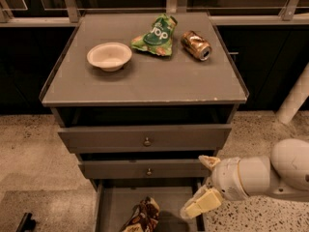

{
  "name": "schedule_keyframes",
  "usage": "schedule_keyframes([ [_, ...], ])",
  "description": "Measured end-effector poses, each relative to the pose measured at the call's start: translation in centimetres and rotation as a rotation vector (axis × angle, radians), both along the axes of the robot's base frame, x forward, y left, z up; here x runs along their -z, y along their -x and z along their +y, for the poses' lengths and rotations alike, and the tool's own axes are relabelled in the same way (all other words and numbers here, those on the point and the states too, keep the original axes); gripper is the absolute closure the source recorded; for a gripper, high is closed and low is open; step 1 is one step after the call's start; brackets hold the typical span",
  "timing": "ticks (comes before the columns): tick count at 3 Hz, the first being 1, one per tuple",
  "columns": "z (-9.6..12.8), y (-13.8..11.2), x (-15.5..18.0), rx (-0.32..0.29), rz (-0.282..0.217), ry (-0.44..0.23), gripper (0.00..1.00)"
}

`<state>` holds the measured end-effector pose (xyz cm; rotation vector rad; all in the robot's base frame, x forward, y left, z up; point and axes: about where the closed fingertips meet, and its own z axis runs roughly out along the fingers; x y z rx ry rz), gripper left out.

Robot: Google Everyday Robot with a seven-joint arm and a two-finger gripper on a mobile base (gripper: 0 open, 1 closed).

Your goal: Pick brown chip bag from bottom drawer and place on counter

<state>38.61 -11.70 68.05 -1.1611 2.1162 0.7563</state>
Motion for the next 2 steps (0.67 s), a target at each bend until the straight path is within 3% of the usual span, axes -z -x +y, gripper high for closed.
schedule_keyframes([
  [1, -0.9, -0.6, 3.7, 0.051, -0.049, 0.003, 0.0],
  [2, -1.1, -0.9, 8.1, 0.073, -0.034, -0.004, 0.0],
])
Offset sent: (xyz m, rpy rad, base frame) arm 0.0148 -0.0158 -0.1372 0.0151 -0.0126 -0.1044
